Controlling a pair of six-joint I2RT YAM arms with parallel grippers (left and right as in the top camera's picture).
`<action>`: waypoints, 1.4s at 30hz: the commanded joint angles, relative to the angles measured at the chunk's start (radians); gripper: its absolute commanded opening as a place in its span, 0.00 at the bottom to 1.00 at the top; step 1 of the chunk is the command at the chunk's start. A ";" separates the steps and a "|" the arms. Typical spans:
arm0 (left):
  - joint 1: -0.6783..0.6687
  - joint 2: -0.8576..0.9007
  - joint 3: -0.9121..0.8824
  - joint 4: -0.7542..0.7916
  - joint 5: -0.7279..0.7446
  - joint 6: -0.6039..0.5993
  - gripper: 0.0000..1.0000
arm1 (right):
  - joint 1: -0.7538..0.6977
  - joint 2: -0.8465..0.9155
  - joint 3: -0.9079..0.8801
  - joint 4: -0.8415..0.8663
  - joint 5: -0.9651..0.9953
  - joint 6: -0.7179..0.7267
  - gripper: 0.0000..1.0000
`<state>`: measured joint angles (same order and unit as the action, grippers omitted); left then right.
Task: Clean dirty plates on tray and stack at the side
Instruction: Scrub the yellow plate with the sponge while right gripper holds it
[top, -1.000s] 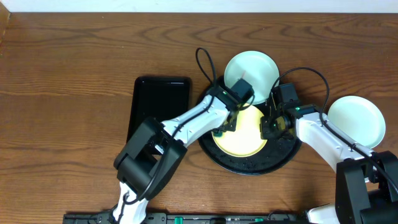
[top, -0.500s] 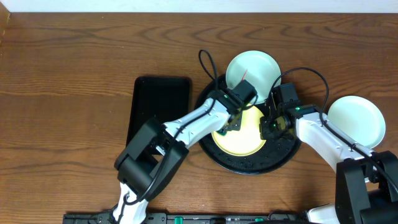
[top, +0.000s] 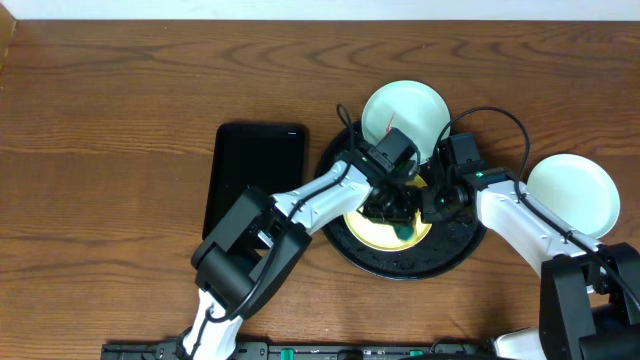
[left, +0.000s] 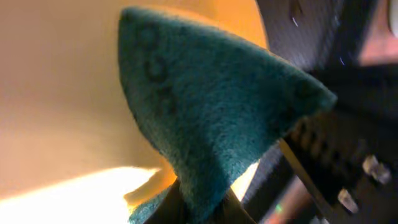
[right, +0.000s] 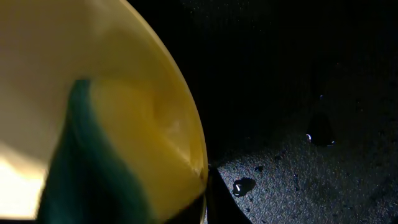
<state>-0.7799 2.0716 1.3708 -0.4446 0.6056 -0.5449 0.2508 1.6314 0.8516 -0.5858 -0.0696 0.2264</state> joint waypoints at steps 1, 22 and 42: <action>0.000 0.023 -0.012 -0.023 0.010 0.014 0.08 | -0.005 0.010 -0.019 -0.016 0.040 -0.026 0.01; 0.063 0.019 0.081 -0.394 -0.995 0.010 0.08 | -0.005 0.010 -0.019 -0.015 0.045 -0.034 0.01; 0.055 0.021 0.009 -0.106 -0.165 -0.055 0.09 | -0.005 0.010 -0.019 -0.019 0.065 -0.041 0.01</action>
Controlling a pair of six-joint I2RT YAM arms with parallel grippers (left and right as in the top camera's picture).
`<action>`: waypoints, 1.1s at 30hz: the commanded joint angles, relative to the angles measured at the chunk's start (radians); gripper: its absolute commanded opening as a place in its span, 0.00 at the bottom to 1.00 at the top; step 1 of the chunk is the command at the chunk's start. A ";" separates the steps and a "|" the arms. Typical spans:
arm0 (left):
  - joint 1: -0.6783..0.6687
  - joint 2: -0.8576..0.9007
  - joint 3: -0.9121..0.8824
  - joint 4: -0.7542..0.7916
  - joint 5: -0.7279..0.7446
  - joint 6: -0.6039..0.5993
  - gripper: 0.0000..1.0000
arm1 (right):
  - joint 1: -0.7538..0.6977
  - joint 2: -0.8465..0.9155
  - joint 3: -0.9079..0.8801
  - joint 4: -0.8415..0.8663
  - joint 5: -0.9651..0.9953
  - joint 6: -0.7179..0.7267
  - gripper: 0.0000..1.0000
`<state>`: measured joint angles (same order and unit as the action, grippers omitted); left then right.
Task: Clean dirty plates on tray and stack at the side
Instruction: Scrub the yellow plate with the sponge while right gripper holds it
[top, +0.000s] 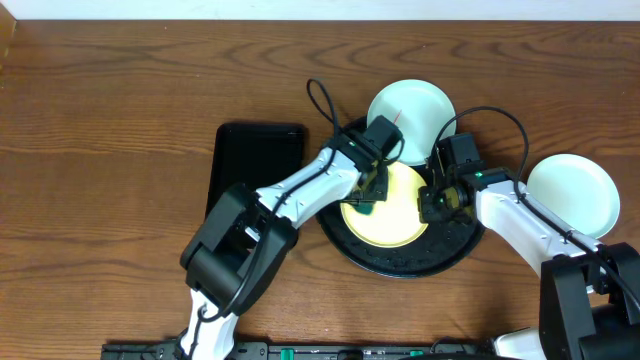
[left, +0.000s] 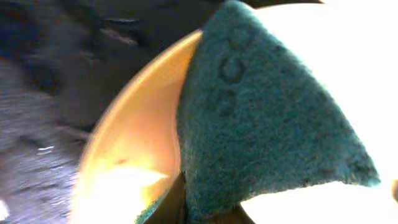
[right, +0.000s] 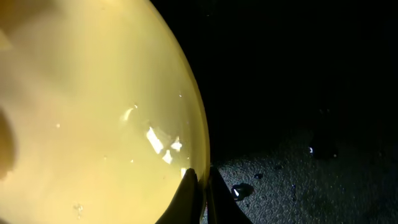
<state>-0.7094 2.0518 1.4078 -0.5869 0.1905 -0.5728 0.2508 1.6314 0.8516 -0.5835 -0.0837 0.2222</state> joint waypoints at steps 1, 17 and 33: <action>-0.020 0.041 -0.028 0.043 0.283 -0.027 0.08 | -0.005 0.010 -0.019 -0.022 0.079 -0.037 0.01; -0.039 0.041 -0.028 0.031 0.215 -0.023 0.09 | -0.005 0.010 -0.019 -0.022 0.079 -0.037 0.01; 0.021 0.040 0.004 -0.097 -0.605 0.085 0.08 | -0.005 0.010 -0.019 -0.023 0.079 -0.037 0.01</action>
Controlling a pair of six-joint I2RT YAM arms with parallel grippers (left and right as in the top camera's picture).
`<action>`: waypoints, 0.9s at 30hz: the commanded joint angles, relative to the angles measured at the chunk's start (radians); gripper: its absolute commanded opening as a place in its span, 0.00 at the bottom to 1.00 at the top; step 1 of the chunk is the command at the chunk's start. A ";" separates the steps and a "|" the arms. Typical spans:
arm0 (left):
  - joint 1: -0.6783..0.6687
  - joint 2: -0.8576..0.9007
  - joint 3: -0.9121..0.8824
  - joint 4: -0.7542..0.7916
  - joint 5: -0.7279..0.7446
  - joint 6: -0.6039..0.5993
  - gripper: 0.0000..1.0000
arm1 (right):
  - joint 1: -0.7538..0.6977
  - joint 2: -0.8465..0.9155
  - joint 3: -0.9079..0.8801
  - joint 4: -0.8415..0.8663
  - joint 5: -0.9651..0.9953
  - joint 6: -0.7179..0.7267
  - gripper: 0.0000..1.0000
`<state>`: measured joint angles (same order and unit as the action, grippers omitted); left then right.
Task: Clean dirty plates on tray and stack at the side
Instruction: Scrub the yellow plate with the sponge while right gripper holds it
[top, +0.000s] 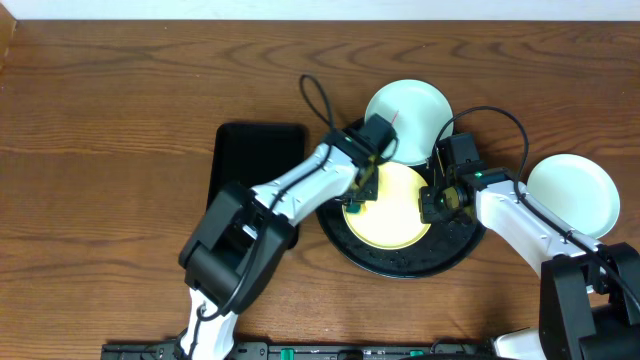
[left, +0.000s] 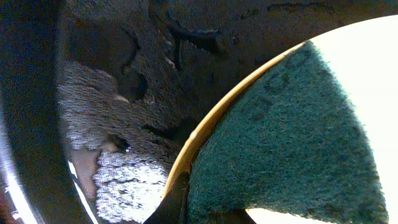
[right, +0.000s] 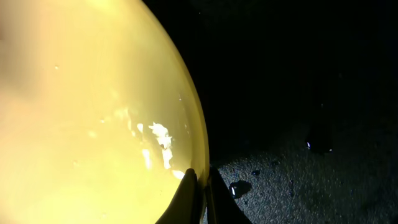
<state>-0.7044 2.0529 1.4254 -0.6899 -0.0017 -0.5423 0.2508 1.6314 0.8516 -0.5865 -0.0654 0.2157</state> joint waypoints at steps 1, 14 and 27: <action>0.005 0.039 -0.014 0.013 -0.435 0.075 0.08 | -0.005 0.010 -0.019 -0.021 0.061 -0.031 0.01; -0.053 0.029 -0.013 0.046 -0.478 -0.098 0.08 | -0.005 0.010 -0.019 -0.027 0.061 -0.039 0.01; -0.028 -0.214 -0.013 0.037 -0.478 -0.106 0.09 | -0.005 0.010 -0.019 -0.027 0.061 -0.042 0.01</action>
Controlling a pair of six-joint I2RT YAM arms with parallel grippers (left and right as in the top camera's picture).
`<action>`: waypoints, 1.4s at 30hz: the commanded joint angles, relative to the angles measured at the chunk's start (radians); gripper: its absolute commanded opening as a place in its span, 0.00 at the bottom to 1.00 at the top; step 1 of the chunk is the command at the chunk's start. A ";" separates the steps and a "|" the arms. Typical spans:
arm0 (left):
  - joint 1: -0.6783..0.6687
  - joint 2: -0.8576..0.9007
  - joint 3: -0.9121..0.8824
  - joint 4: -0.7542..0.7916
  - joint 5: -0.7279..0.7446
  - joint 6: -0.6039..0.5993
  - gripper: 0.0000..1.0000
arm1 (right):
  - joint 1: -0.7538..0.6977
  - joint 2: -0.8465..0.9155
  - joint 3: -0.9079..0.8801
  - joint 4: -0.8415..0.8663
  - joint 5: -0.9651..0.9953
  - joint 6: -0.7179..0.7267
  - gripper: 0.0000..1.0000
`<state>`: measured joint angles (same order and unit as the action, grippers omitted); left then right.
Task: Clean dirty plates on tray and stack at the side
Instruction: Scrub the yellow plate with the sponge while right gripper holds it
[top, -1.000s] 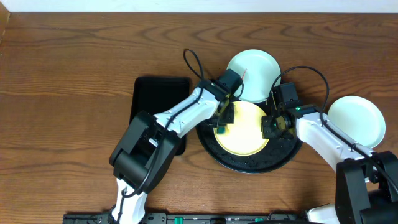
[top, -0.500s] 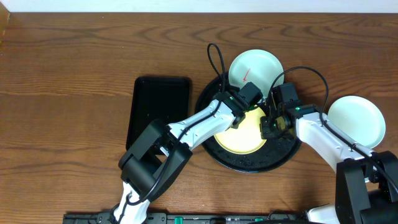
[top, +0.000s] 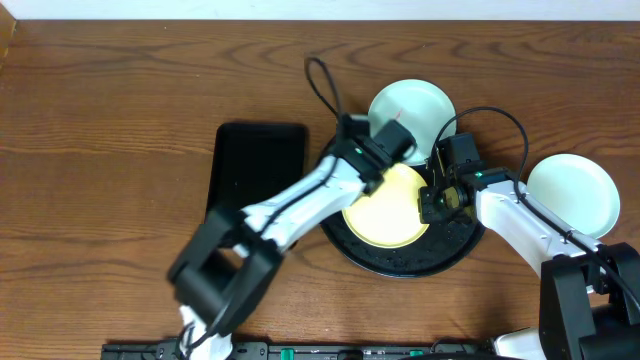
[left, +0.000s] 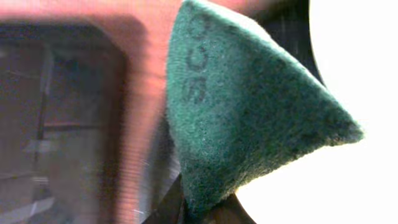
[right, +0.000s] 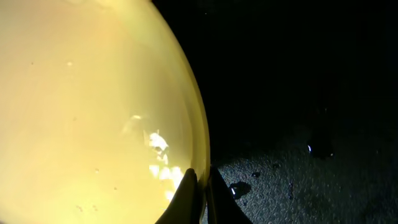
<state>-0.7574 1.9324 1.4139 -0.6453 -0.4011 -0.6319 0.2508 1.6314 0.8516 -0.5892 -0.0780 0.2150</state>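
Observation:
A yellow plate (top: 385, 210) lies on the round black tray (top: 400, 262). My right gripper (top: 432, 205) is shut on its right rim; in the right wrist view the fingers (right: 202, 186) pinch the edge of the plate (right: 93, 112) over the wet tray (right: 298, 124). Blurred with motion, my left gripper (top: 385, 150) sits at the plate's far edge. It (left: 202, 208) is shut on a green scouring pad (left: 236, 118), which is off the plate. A white plate (top: 415, 105) with a red mark lies just behind the tray.
A second white plate (top: 572, 195) rests on the wooden table to the right of the tray. A flat black rectangular mat (top: 255, 175) lies to the left of the tray. Cables loop above both wrists.
My left gripper has moved with the pad from the yellow plate's left rim to its far edge, beside the white plate, and the pad is off the plate. The right gripper still pinches the rim.
The pad was first pressed on the yellow plate near its right side, close to my right gripper. Then it was on the upper left of the plate, then at the left rim. Now it is off the plate at the far edge. The right gripper held the rim throughout.

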 joint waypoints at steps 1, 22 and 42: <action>0.029 -0.117 -0.002 -0.019 -0.079 -0.017 0.09 | -0.005 0.010 -0.019 -0.024 0.074 -0.041 0.01; -0.015 0.008 -0.068 0.146 0.394 0.042 0.08 | -0.005 0.010 -0.019 -0.023 0.074 -0.040 0.01; -0.015 0.100 -0.068 0.099 -0.031 0.333 0.08 | -0.005 0.010 -0.019 -0.023 0.074 -0.041 0.01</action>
<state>-0.7944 2.0022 1.3495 -0.5179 -0.3099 -0.3397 0.2508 1.6314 0.8520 -0.5888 -0.0666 0.2012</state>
